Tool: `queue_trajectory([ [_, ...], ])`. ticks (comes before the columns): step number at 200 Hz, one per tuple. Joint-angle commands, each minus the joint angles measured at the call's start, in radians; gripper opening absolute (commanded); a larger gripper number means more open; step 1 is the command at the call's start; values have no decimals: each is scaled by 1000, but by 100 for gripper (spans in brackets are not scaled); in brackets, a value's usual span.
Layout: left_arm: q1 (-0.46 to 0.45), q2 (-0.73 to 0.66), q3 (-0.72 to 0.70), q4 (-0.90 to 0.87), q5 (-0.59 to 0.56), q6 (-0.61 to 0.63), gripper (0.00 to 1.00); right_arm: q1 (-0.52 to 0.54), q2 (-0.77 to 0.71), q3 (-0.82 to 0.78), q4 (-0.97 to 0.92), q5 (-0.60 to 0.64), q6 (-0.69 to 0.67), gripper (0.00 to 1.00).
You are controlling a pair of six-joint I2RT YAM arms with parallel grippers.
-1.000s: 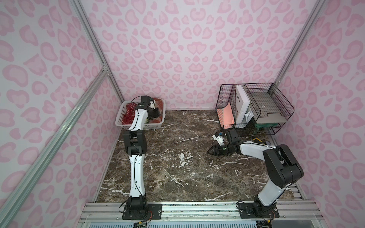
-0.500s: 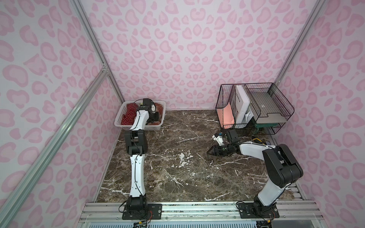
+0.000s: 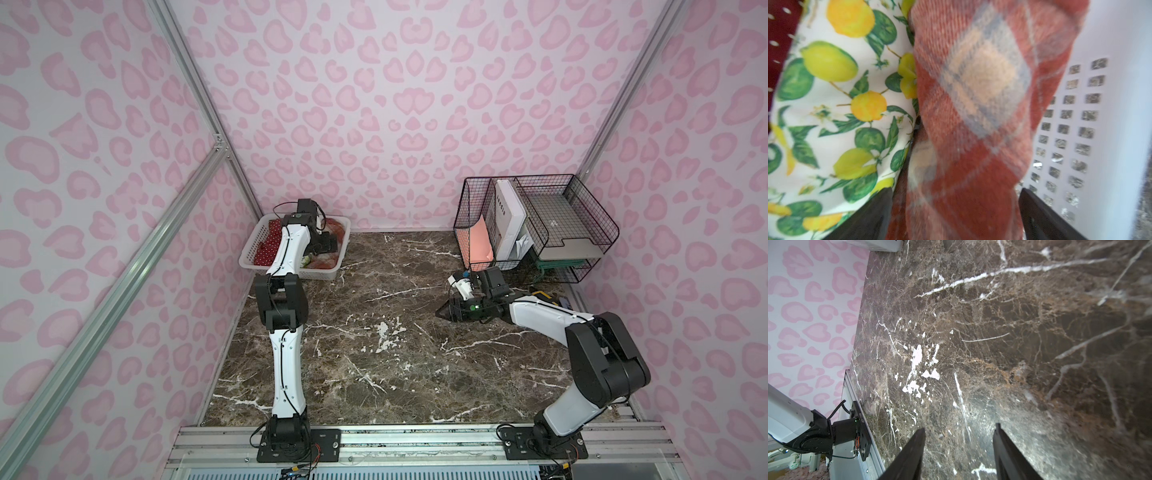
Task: Roll up the skirts
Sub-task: Place the skirt in the basket, then reset both arms
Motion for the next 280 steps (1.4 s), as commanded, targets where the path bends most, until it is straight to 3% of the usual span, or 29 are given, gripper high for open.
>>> queue_trajectory([
  [1, -2, -60, -43, 10, -22, -25, 99, 8, -22, 6, -19, 20, -14, 57],
  [35, -4, -162, -110, 42, -102, -39, 99, 14, -54, 4, -32, 63, -27, 57],
  [51, -10, -279, -196, 97, -104, -55, 98, 14, -87, 25, -45, 133, -35, 58],
  [57, -16, -345, -250, 131, -92, -53, 99, 19, -128, 30, -35, 226, -18, 68],
  [70, -27, -492, -367, 213, -14, -41, 98, 58, -252, 20, 32, 472, 18, 71],
  [82, -35, -638, -492, 299, 91, -37, 98, 116, -364, 28, 103, 646, -33, 76],
  [90, -44, -729, -566, 340, 118, -57, 99, 155, -414, 45, 139, 736, -92, 82],
  [100, -56, -836, -652, 380, 151, -81, 99, 191, -431, 87, 156, 822, -171, 98],
  [115, -59, -974, -774, 405, 224, -164, 98, 197, -420, 159, 134, 888, -216, 99],
  [142, -68, -1197, -1052, 459, 250, -253, 99, 199, -339, 221, 119, 865, -262, 99],
  [156, -80, -1318, -1164, 497, 155, -237, 99, 199, -258, 285, 87, 818, -348, 99],
  [175, -82, -1458, -1257, 577, 1, -253, 99, 182, -175, 404, -30, 789, -337, 99],
  [186, -82, -1500, -1283, 621, -14, -240, 98, 159, -168, 420, -38, 718, -333, 99],
  [208, -80, -1457, -1256, 585, 9, -190, 98, 82, -233, 358, 44, 579, -282, 99],
  [229, -80, -1392, -1238, 553, 84, -78, 99, 47, -320, 206, 231, 527, -395, 99],
  [243, -58, -1374, -1274, 659, 89, -62, 99, 47, -342, 136, 288, 530, -511, 99],
  [259, -7, -1346, -1314, 832, 120, -80, 99, 30, -338, 166, 212, 616, -466, 99],
  [280, 108, -1245, -1357, 1026, 263, -138, 99, -51, -357, 160, 168, 394, -465, 99],
])
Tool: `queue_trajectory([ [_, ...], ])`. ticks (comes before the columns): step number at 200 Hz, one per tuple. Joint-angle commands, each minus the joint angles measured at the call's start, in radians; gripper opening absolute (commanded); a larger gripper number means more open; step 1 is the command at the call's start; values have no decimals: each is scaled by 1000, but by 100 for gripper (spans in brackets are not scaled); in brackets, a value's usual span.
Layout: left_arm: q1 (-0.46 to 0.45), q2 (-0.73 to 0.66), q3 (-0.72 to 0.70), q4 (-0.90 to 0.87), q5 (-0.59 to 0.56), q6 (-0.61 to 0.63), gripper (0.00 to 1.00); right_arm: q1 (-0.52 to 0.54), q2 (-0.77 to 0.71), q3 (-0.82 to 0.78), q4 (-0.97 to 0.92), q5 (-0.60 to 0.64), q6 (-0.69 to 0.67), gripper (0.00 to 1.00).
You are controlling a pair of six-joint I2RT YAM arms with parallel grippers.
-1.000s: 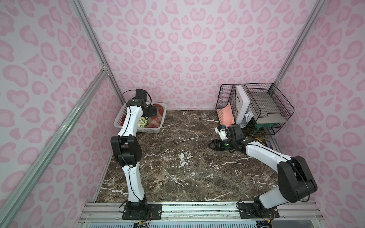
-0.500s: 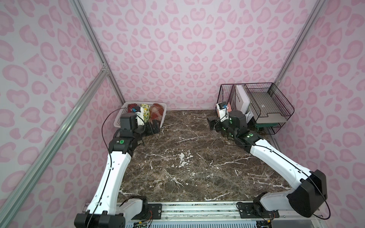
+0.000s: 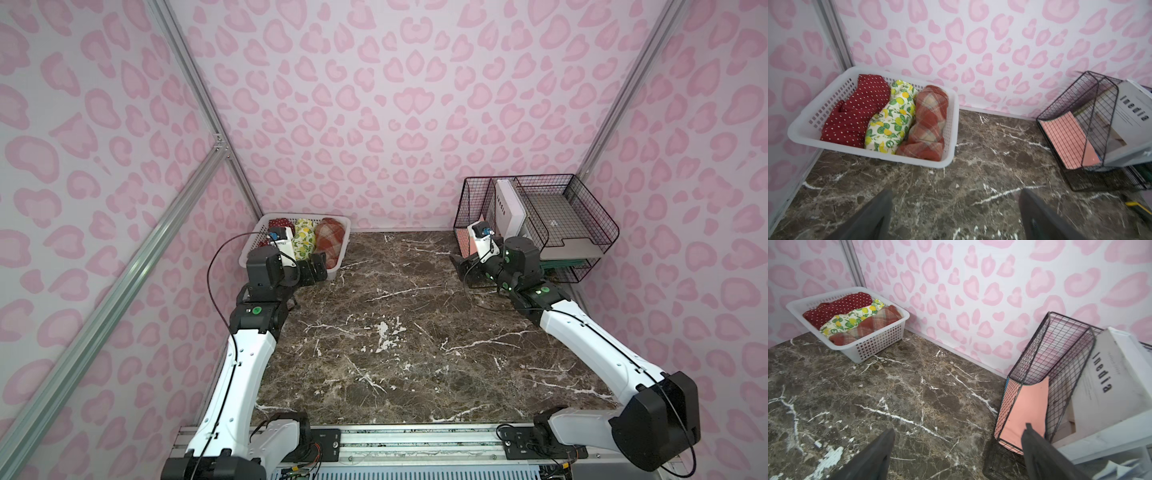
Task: Roll up the skirts
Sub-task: Reset both arms
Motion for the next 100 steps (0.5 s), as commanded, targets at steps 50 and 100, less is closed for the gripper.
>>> queue_trajectory([
  [50, 245, 234, -195, 478, 214, -113, 99, -174, -84, -184, 185, -197, 9, 99],
  [100, 224, 265, -403, 533, -2, 22, 98, -386, -18, -380, 404, -298, 158, 99],
])
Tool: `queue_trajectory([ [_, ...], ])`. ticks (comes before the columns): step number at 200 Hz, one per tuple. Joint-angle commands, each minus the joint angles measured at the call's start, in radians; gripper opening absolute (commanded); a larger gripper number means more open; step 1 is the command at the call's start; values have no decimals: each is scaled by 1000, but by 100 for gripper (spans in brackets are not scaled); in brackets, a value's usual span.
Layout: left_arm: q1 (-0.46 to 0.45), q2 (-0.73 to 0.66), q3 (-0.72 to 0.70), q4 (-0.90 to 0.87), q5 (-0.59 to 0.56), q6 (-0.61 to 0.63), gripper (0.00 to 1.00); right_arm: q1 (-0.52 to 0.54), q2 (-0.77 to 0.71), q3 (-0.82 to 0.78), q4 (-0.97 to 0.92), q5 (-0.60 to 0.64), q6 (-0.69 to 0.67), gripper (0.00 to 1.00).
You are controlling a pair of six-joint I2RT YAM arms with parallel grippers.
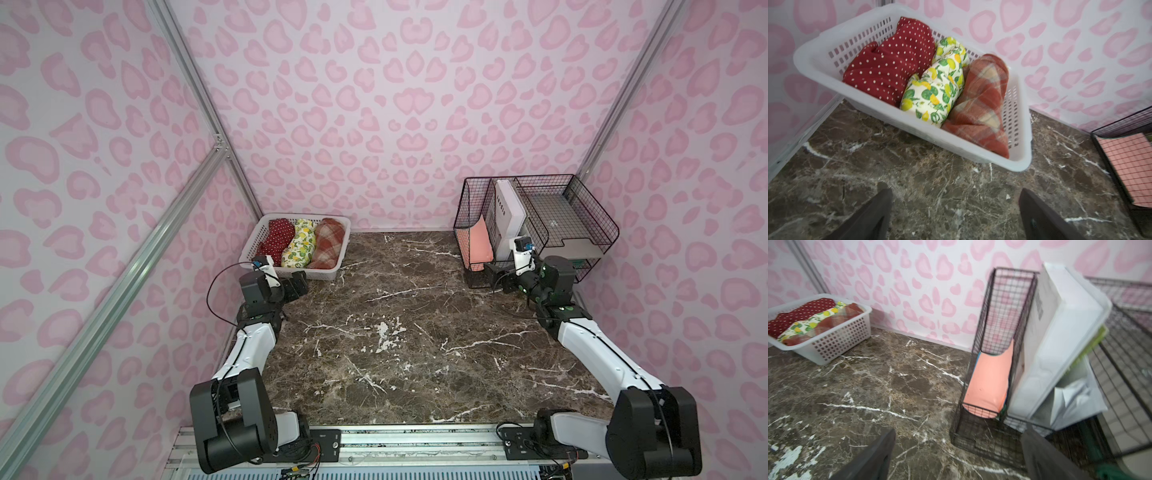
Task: Roll up the skirts
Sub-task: Reset both arms
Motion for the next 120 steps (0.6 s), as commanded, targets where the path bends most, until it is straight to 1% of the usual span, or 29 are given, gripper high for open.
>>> queue_trajectory([
  [1, -16, 29, -53, 73, -103, 60, 99, -51, 31, -47, 144, -65, 76, 99],
  [7, -25, 24, -60, 54, -134, 43, 99, -64, 44, -51, 143, -53, 86, 99],
  [20, -64, 3, -124, 128, -189, 34, 99, -93, 60, -65, 148, -35, 86, 99],
  [29, -117, -7, -163, 145, -259, 48, 99, -104, 60, -85, 172, 20, 94, 99],
  [39, -174, 2, -228, 220, -349, 60, 99, -105, 51, -124, 226, 85, 92, 99],
  [47, -197, -13, -229, 201, -345, 73, 99, -107, 36, -155, 257, 92, 67, 99],
  [55, -237, -10, -256, 277, -393, 90, 99, -109, 20, -194, 298, 68, 25, 99],
  [69, -293, -1, -257, 313, -457, 154, 99, -113, -14, -278, 400, 82, -4, 99],
  [82, -340, 13, -266, 352, -466, 221, 99, -119, -47, -352, 482, 94, -34, 99],
  [92, -346, 70, -314, 501, -479, 233, 99, -128, -60, -400, 544, 88, -38, 99],
  [99, -344, 146, -339, 623, -507, 223, 99, -134, -56, -418, 581, 72, -33, 99],
  [107, -349, 227, -355, 766, -525, 267, 99, -141, -42, -434, 610, 47, -29, 99],
  [113, -351, 241, -348, 769, -523, 272, 99, -145, -26, -444, 633, 38, -30, 99],
  [117, -350, 231, -331, 717, -523, 264, 99, -147, -13, -453, 653, 36, -30, 99],
  [120, -351, 216, -310, 645, -529, 245, 99, -149, -2, -459, 672, 36, -21, 99],
])
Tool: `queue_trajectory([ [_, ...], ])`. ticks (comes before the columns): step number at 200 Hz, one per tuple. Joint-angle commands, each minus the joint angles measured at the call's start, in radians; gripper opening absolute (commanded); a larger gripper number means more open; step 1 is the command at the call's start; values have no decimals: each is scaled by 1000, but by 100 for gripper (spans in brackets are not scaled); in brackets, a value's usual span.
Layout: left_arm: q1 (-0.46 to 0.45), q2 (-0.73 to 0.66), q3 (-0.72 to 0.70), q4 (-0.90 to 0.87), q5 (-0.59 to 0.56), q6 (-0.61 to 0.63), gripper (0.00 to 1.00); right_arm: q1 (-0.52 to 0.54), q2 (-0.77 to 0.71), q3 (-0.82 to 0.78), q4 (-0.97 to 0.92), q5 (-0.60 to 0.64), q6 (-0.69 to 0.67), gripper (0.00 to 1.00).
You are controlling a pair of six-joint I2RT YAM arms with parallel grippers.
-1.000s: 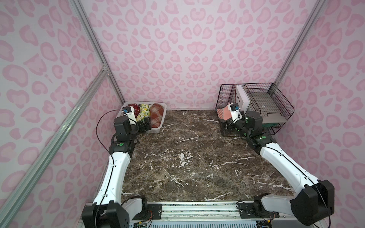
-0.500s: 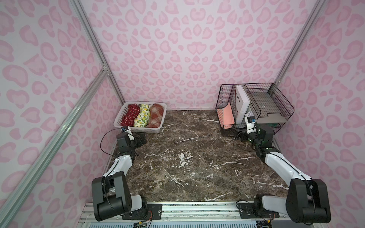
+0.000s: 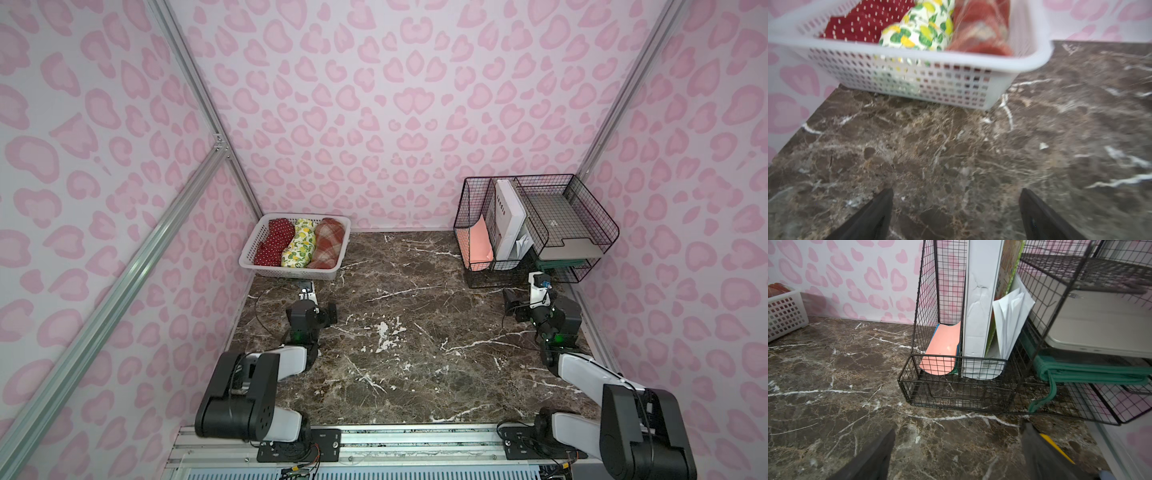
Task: Roll up the skirts
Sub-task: Reset both arms
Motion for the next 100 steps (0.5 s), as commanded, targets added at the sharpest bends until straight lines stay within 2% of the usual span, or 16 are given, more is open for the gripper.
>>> queue_trajectory([
  [1, -5, 20, 34, 108, -78, 39, 99, -12, 44, -38, 216, -31, -10, 99],
  [8, 21, -17, 98, -75, -57, -9, 99, -21, 72, -47, 257, -35, 15, 99],
  [15, 45, 13, 103, -24, -10, -8, 99, -32, 105, -64, 311, -57, 25, 99],
  [25, 51, -7, 114, -85, 6, -22, 99, -36, 153, -94, 393, -52, 32, 99],
  [44, 55, 2, 110, -64, 9, -20, 99, -38, 264, -161, 613, -21, 40, 99],
  [54, 52, -1, 115, -75, 6, -20, 99, -32, 314, -151, 643, -4, 45, 100],
  [65, 51, 0, 115, -76, 2, -18, 99, -34, 327, -107, 569, -77, 11, 100],
  [72, 48, 2, 115, -73, -6, -17, 99, -21, 313, -91, 504, -49, -3, 100],
  [79, 46, 0, 115, -72, -9, -16, 99, -16, 329, -94, 550, -47, 0, 100],
  [100, 45, -1, 113, -70, -10, -14, 99, -9, 320, -92, 527, -29, -5, 100],
])
